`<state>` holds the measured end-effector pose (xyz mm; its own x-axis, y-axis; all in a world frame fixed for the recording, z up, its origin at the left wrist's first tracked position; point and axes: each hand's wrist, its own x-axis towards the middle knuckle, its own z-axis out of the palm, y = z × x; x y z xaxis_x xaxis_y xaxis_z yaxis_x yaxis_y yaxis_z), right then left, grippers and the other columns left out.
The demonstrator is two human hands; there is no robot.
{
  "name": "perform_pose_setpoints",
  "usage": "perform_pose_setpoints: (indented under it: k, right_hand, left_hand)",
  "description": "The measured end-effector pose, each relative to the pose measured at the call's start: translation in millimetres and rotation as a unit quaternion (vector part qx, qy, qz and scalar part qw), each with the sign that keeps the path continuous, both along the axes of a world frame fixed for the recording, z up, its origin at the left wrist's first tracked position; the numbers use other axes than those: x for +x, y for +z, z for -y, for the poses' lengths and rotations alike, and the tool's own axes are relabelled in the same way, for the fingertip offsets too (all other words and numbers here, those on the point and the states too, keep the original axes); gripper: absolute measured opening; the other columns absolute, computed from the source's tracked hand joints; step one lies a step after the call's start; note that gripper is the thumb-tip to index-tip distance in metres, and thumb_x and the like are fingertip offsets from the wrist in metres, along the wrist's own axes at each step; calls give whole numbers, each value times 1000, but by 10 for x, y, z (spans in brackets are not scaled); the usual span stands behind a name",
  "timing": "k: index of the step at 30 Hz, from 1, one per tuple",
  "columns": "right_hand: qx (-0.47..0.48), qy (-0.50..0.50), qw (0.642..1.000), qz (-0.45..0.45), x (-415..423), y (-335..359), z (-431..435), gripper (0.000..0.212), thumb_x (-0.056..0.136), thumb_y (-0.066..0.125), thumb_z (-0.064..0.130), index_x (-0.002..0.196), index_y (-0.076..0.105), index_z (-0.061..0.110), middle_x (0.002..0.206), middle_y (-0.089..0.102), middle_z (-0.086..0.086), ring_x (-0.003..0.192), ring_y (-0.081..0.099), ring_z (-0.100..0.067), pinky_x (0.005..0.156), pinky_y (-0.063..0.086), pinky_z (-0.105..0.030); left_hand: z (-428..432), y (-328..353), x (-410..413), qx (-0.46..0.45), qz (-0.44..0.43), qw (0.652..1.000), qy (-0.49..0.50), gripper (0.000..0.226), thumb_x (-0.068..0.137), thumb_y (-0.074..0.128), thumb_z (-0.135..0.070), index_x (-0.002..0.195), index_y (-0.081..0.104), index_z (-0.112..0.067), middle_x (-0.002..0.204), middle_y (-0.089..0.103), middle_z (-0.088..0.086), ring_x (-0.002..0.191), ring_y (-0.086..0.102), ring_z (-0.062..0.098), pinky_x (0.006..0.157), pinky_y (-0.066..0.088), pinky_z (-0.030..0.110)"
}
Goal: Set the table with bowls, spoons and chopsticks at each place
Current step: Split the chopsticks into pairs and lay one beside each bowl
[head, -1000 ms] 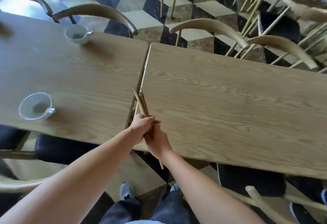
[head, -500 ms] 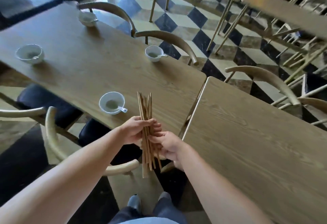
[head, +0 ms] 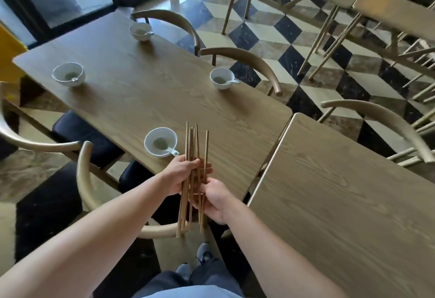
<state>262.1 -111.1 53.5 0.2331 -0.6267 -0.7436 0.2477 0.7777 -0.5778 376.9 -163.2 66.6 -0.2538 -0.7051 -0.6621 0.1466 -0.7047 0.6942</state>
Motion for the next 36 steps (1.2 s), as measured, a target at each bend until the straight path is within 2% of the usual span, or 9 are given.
perform_pose_setpoints:
  k: [3, 5, 10, 13, 18, 22, 25, 32, 36]
  right_hand:
    - [-7, 25, 998, -54, -49, -4, 20, 24, 102, 33, 15, 96, 57, 15, 67, 52, -1, 58, 44, -12, 56, 32, -25]
    - [-20, 46, 995, -90, -83, -8, 22, 26, 104, 33, 26, 89, 54, 22, 57, 44, 7, 50, 36, -7, 49, 28, -22]
    - [-62, 65, 982, -163, -66, -11, -23, 39, 104, 35, 45, 76, 50, 23, 54, 43, 6, 42, 35, -9, 44, 28, -26]
    - [-94, 88, 974, -187, -17, -31, -59, 35, 105, 36, 38, 81, 53, 18, 56, 48, 1, 41, 41, -14, 43, 36, -30]
    - [-84, 95, 973, -191, 221, 25, -54, 33, 108, 32, 32, 96, 56, 13, 56, 51, -1, 41, 42, -13, 43, 40, -29]
    - [-64, 90, 979, -172, 548, 119, -87, 34, 108, 32, 27, 118, 55, 5, 62, 53, -4, 48, 46, -15, 49, 46, -31]
    - [-46, 77, 984, -151, 841, 189, -96, 34, 108, 35, 27, 129, 51, 5, 69, 58, -8, 55, 50, -18, 52, 49, -32]
    - [0, 48, 995, -86, 1349, 207, -152, 37, 105, 44, 30, 127, 53, 3, 78, 66, -13, 66, 64, -30, 72, 57, -48]
    - [17, 62, 997, -42, 1428, 200, -161, 39, 101, 53, 32, 124, 59, 1, 85, 72, -15, 78, 71, -35, 81, 60, -50]
  left_hand:
    - [23, 26, -29, -9, 18, 1000, -1, 27, 103, 44, -4, 118, 55, 16, 121, 64, 33, 86, 70, 30, 66, 62, 35]
    - [24, 35, -46, -13, 16, 1000, 0, 28, 103, 46, -5, 119, 54, 17, 120, 65, 31, 87, 71, 30, 65, 62, 34]
    - [126, 50, -108, -41, -29, 996, 73, 19, 103, 45, -4, 105, 58, 9, 108, 69, 23, 80, 75, 22, 89, 54, 45]
    - [219, 40, -30, -49, -29, 993, 101, 17, 102, 48, -2, 97, 61, 7, 100, 71, 22, 82, 74, 26, 90, 54, 48]
    - [281, 21, 265, -41, -58, 997, 23, 14, 100, 51, -1, 97, 62, 8, 91, 75, 18, 80, 76, 26, 85, 58, 45]
    - [367, 12, 669, -24, -83, 995, -44, 19, 99, 53, -3, 108, 60, 12, 97, 75, 21, 87, 75, 30, 80, 62, 44]
    - [419, 12, 983, -19, -112, 990, -81, 16, 99, 54, -3, 105, 62, 9, 100, 74, 24, 91, 75, 33, 82, 61, 46]
    - [459, -58, 1531, -7, -119, 982, -146, 28, 99, 53, -2, 121, 57, 15, 106, 71, 25, 89, 75, 29, 73, 63, 40]
    - [513, -80, 1735, -2, -137, 971, -195, 19, 98, 54, -3, 104, 70, 7, 107, 70, 26, 95, 73, 31, 86, 60, 47]
